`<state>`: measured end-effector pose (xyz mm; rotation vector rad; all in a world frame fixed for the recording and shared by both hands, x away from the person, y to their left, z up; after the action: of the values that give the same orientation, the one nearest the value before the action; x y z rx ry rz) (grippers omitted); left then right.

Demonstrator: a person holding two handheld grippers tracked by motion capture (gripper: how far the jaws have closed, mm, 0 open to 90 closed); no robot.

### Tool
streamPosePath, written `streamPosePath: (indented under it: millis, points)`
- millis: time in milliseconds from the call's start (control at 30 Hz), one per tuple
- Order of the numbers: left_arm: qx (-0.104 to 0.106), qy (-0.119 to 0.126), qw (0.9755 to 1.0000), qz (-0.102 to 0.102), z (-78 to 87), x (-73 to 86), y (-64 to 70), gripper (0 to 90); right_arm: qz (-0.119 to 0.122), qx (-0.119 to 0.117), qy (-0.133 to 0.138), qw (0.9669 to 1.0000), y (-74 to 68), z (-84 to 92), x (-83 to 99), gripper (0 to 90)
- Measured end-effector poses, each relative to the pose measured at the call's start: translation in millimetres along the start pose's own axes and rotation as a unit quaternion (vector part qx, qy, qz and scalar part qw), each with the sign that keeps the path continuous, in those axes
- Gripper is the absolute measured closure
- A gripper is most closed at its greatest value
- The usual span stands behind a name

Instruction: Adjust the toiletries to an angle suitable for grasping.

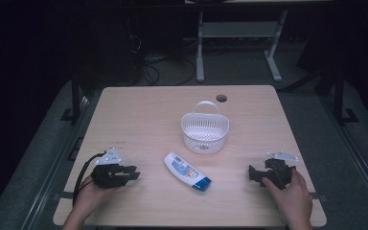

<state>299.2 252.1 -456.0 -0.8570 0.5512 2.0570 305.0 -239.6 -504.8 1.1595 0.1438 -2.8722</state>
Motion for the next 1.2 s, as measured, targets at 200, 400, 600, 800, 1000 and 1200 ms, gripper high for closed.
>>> streamPosePath:
  millis: [200,400,600,800,1000,1200]
  points:
    - [0.015,0.0,0.9999,0.003,0.3,-13.1,2.8,83.8,0.0,0.0,0.0,1.0,0.0,0.0,0.0,0.0]
    - [0.027,0.008,0.9995,-0.01,-2.8,-31.0,8.3,90.0,0.0,0.0,0.0,1.0,0.0,0.0,0.0,0.0]
    - [0.039,0.009,0.9988,-0.028,-9.5,-45.8,14.8,90.0,0.0,0.0,0.0,1.0,0.0,0.0,0.0,0.0]
    - [0.047,0.009,0.9983,-0.034,-16.8,-56.6,20.1,90.0,0.0,0.0,0.0,1.0,0.0,0.0,0.0,0.0]
    - [0.062,0.01,0.997,-0.045,-33.5,-73.2,32.1,90.0,0.0,0.0,0.0,1.0,0.0,0.0,0.0,0.0]
    - [0.074,0.008,0.9958,-0.055,-44.7,-81.9,38.8,90.0,0.0,0.0,0.0,1.0,0.0,0.0,0.0,0.0]
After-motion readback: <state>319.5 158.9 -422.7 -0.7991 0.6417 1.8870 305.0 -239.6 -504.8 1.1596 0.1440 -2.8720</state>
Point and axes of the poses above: each handheld gripper's, and its own axes: z roughly backward along the jaws, x roughly out of its underside, y roughly to its right, the point moved 3 cm from there along -z, roughly forward along the jaws, and after that the axes turned 4 degrees about -z, right-handed, at the moved point
